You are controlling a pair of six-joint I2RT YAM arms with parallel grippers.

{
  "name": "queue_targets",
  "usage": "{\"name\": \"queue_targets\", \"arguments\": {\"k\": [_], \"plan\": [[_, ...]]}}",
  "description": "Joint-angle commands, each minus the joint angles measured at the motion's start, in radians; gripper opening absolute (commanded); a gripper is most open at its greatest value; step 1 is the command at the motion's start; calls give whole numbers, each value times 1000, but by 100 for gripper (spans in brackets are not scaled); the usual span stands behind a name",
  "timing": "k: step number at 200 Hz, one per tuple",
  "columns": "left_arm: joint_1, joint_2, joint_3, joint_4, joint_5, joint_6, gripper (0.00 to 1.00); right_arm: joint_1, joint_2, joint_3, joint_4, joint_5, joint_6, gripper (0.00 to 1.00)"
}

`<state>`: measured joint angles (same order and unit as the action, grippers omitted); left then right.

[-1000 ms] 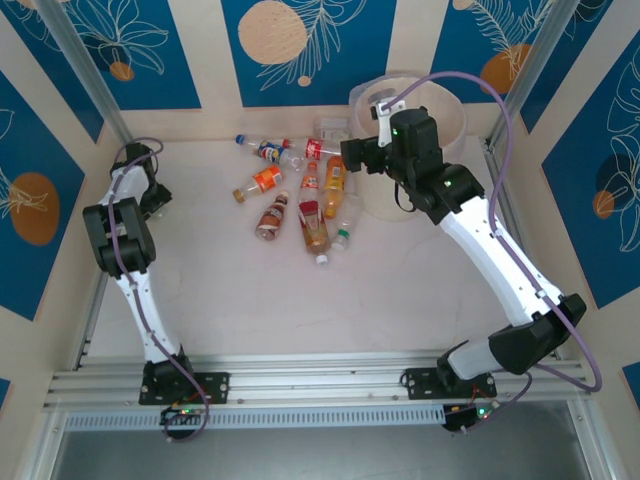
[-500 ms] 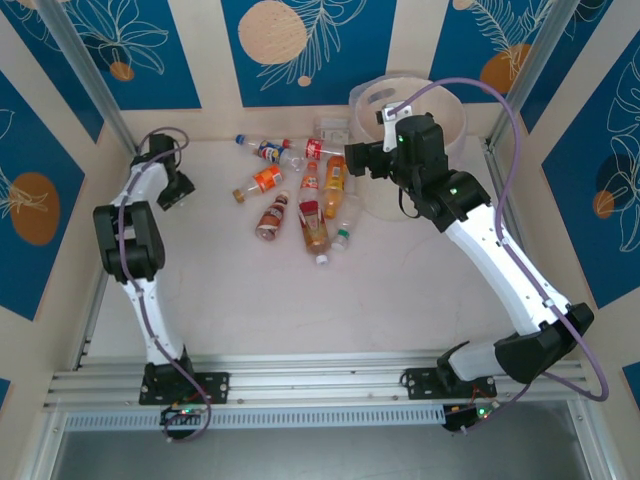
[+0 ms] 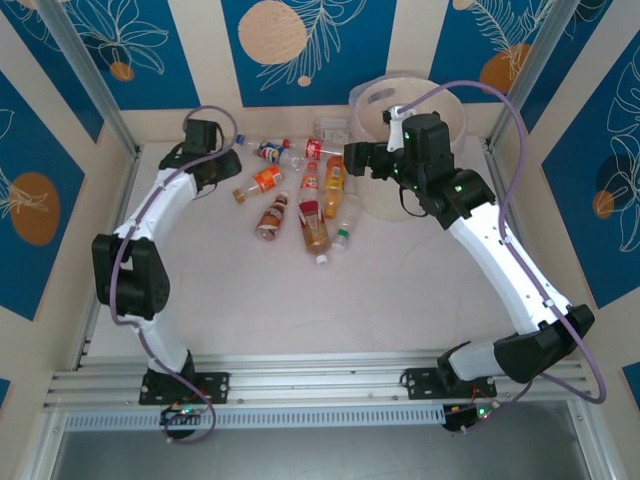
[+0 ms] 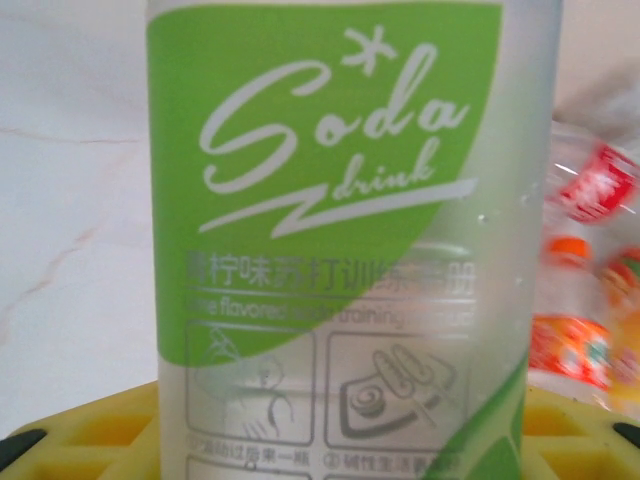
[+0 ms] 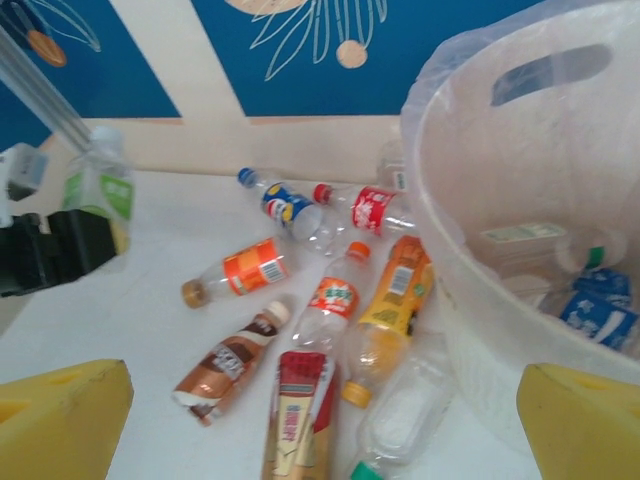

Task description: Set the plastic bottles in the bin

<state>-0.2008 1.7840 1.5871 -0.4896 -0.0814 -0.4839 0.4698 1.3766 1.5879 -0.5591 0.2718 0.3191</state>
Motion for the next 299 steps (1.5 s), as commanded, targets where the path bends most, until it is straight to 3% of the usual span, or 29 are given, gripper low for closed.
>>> {"name": "queue_targets", "arguments": {"k": [1,59,98,131,186,230,241,248,262,277,299], "plan": [[-62,-82,-39,94,94,78,47,-27,6,33,-2,-171,78,99],[-188,-216,-175,322,438,267,48,-86,112,143,-18,-436,119,99],[-251,-227,-170,348,649,353,49,-103,208,260,-51,-534,114,97],[-289,-244,-194,372,679,408,49,-135,291,352,-55,-657,180,88],[-329,-253,-196,412,696,412,49,-142,374,444,-85,-677,206,76],[-342,-236,-177,423,670,395,49,-140,377,425,-76,-700,212,52],[-344,-231,-171,427,664,388,49,-141,373,422,-78,-697,211,41],[-344,-231,-170,430,657,382,53,-142,369,422,-79,-695,209,34],[-344,-234,-168,438,644,371,68,-143,361,422,-80,-680,200,21],[-344,-247,-170,431,618,360,99,-147,351,430,-88,-649,185,14],[-344,-288,-188,420,551,359,100,-160,350,478,-121,-574,145,12]]}}
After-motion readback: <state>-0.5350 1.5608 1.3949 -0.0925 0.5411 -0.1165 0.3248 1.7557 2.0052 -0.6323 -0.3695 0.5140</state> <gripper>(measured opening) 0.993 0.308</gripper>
